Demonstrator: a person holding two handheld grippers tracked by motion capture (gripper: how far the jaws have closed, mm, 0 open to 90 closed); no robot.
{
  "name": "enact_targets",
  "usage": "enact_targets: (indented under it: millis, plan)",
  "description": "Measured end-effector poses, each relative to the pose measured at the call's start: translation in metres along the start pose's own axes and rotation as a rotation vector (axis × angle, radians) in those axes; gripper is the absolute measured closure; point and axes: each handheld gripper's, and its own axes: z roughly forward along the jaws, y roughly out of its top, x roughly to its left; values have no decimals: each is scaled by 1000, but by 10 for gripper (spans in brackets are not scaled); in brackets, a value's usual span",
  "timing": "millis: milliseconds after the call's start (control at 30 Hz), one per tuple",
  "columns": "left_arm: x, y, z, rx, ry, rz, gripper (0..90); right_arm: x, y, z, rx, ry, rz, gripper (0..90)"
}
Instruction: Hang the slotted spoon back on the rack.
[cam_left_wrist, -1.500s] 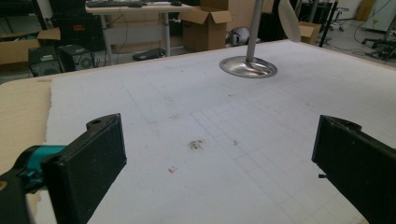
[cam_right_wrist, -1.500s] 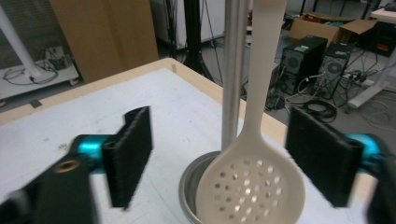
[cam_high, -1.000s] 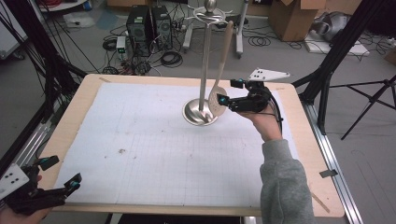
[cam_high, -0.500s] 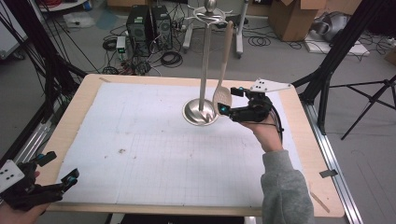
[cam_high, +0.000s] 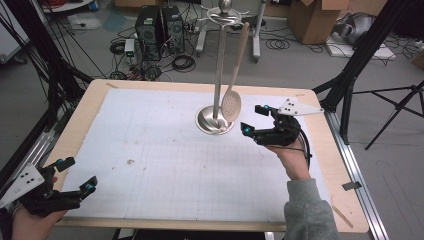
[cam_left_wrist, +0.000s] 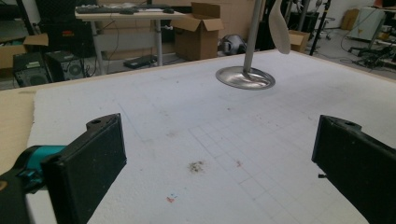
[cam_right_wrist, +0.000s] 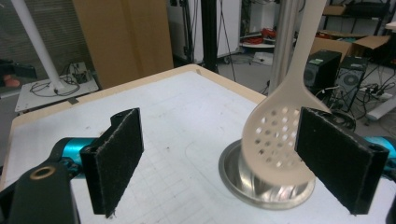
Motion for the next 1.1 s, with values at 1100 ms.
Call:
enact_targets:
  millis: [1100]
  plan:
    - [-4,7,37,-11,-87,22,31,23,-77,-67,-72,-93,36,137]
